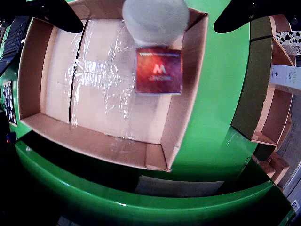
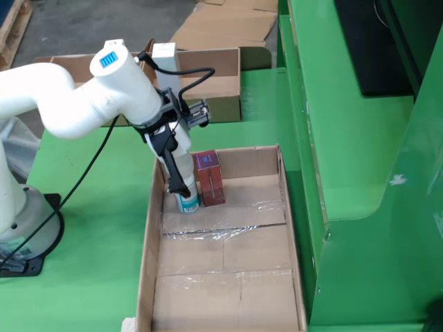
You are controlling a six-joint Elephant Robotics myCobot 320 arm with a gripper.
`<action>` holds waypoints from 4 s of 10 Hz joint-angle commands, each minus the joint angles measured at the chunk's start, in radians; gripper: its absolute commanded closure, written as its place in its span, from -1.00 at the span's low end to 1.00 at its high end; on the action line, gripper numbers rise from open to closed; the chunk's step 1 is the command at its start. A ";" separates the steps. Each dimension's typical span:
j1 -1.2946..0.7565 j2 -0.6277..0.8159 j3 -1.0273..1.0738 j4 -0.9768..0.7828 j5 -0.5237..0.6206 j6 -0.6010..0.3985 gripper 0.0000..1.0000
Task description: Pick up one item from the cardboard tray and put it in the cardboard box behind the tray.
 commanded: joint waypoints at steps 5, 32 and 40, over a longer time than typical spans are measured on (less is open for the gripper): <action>0.035 -0.018 0.097 -0.019 -0.002 0.008 -1.00; -0.028 -0.049 0.078 0.002 0.025 -0.016 0.20; -0.028 -0.049 0.078 0.002 0.025 -0.016 1.00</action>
